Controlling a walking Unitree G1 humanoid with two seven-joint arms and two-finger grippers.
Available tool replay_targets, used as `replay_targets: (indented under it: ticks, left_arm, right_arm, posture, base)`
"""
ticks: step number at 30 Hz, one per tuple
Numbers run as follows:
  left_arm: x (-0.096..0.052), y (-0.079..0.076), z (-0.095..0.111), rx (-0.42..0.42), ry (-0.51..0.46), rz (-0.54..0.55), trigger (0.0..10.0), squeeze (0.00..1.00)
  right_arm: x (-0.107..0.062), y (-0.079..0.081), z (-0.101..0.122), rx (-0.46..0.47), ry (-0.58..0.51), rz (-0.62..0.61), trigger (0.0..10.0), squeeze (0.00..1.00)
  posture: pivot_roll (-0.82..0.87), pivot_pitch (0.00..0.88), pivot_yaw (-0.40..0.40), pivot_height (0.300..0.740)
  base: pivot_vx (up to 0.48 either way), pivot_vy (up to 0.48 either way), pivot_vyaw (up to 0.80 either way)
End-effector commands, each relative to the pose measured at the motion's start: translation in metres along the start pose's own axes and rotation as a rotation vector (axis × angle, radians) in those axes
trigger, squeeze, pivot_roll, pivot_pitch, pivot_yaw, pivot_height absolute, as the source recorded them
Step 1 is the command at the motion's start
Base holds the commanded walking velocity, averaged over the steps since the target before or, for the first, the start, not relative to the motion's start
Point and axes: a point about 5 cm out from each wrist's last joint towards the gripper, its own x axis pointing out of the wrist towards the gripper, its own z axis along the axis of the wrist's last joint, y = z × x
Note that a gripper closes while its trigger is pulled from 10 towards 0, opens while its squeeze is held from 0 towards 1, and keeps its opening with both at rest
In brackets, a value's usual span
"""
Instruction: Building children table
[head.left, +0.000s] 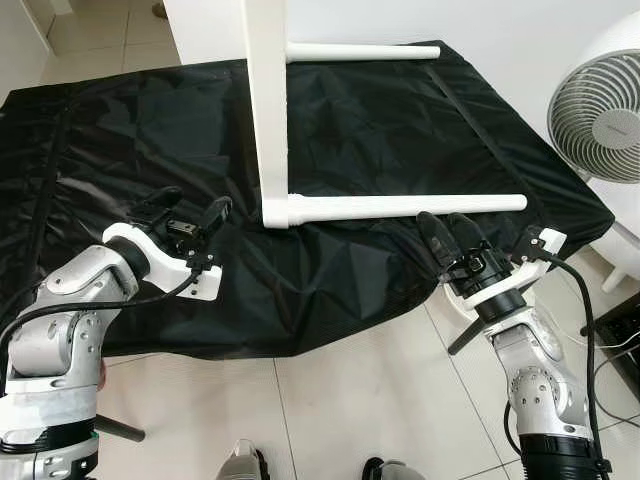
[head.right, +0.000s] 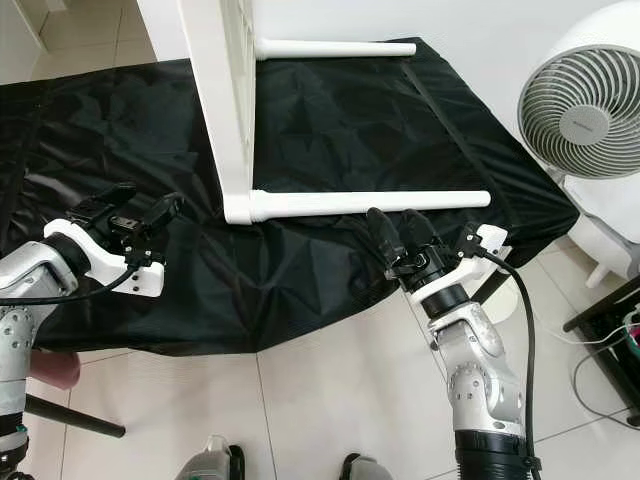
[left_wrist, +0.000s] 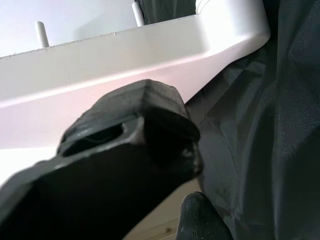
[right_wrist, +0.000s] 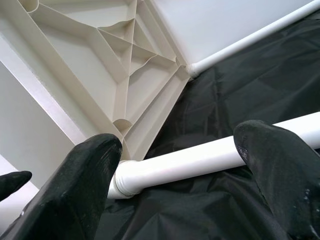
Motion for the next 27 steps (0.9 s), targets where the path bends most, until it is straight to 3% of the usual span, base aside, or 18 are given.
replay_targets:
  ticks: [1, 27]
  left_arm:
    - [-0.0030, 0.0027, -0.0060, 0.001, 0.020, 0.007, 10.0, 0.00]
    - [-0.0056, 0.0026, -0.0056, 0.005, 0.024, 0.010, 10.0, 0.00]
  right_arm:
    - [-0.0011, -0.0037, -0.0004, -0.004, 0.007, -0.006, 10.0, 0.00]
    - [-0.0018, -0.0072, 0.0018, -0.013, 0.001, -0.020, 10.0, 0.00]
  posture:
    - [0.12, 0.117, 0.002, 0.740]
    - [0.12, 0.125, 0.005, 0.740]
  base:
    - [0.000, 0.000, 0.00]
    - [0.000, 0.000, 0.00]
